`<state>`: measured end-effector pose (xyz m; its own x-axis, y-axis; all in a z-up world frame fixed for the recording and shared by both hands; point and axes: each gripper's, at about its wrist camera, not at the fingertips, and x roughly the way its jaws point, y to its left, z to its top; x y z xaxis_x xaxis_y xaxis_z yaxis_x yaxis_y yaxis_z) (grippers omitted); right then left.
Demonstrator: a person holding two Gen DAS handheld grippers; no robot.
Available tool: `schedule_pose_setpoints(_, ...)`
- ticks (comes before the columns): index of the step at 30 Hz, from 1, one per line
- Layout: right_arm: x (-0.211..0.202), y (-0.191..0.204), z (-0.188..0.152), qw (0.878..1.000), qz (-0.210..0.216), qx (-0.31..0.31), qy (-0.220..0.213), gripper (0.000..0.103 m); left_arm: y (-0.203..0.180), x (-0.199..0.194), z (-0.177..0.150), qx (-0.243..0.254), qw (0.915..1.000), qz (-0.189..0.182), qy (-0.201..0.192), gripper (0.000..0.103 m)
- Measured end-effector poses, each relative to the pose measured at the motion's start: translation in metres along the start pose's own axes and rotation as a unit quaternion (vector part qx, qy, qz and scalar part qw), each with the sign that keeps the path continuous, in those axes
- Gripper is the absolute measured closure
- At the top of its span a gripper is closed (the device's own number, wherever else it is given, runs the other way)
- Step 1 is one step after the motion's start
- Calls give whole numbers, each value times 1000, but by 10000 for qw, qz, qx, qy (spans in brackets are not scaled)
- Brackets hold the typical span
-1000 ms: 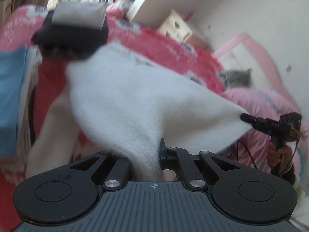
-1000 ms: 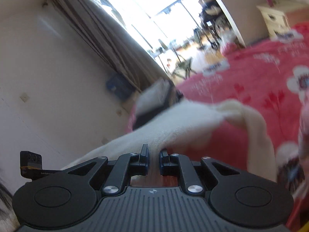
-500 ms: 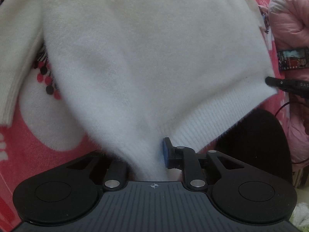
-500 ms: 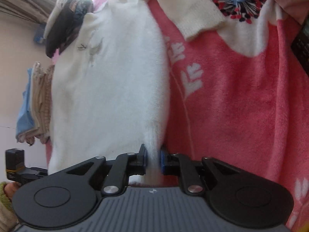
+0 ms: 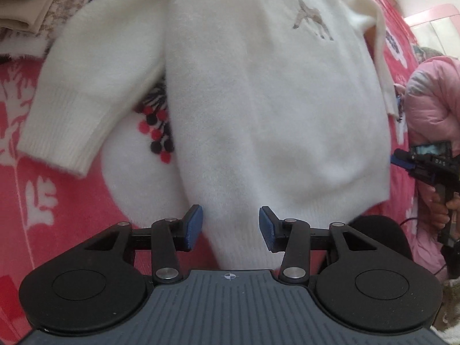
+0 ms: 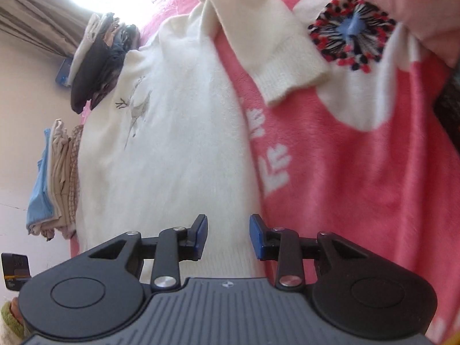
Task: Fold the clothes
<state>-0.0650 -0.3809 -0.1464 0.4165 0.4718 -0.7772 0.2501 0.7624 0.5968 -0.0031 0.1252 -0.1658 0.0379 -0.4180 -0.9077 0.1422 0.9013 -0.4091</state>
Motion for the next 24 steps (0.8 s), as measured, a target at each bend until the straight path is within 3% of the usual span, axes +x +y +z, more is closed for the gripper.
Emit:
schedule_pose_setpoints(2,19,10,1,9999,-68,-83,61,74,-2,12,-1,98,9998,170,24,67)
schedule_pose_setpoints(3,26,16,0,9997,-142,-163,72,91,-3,16,-2,162,9996,251,20,71)
schedule_pose_setpoints(4,25,21,-2,9992,-281,-268,41,96,-6,18,-2,219,9993,305,-4,79)
schedule_pose_setpoints(6,14,30,-5,9983,-454,-355,-88,97,-11,13,-3,267,9993,279,-24,92)
schedule_pose_setpoints(8,-9,38,-8,9976,-484,-383,-321,98,-10,0,-6,240,9996,132,-7,97)
schedule_pose_setpoints(12,-42,52,-14,9935,-729,-625,-611,99,-21,-7,-13,651,9977,208,42,98)
schedule_pose_setpoints(15,-15,38,-19,9896,-1248,-646,-317,99,-21,20,-12,863,9945,553,216,96)
schedule_pose_setpoints(18,22,23,-23,9832,-1659,-753,-64,98,-23,30,-9,1045,9923,598,277,92)
schedule_pose_setpoints(20,21,26,-19,9819,-1722,-792,-44,98,-25,20,-11,1188,9911,547,237,90)
schedule_pose_setpoints(21,19,28,-18,9810,-1756,-827,-39,94,-24,14,-13,1247,9906,521,211,84)
schedule_pose_setpoints(22,12,33,-17,9793,-1802,-924,-56,83,-22,7,-16,1291,9901,522,196,81)
schedule_pose_setpoints(24,-6,43,-16,9738,-1952,-1159,-134,78,-11,-11,-25,1279,9908,439,89,81)
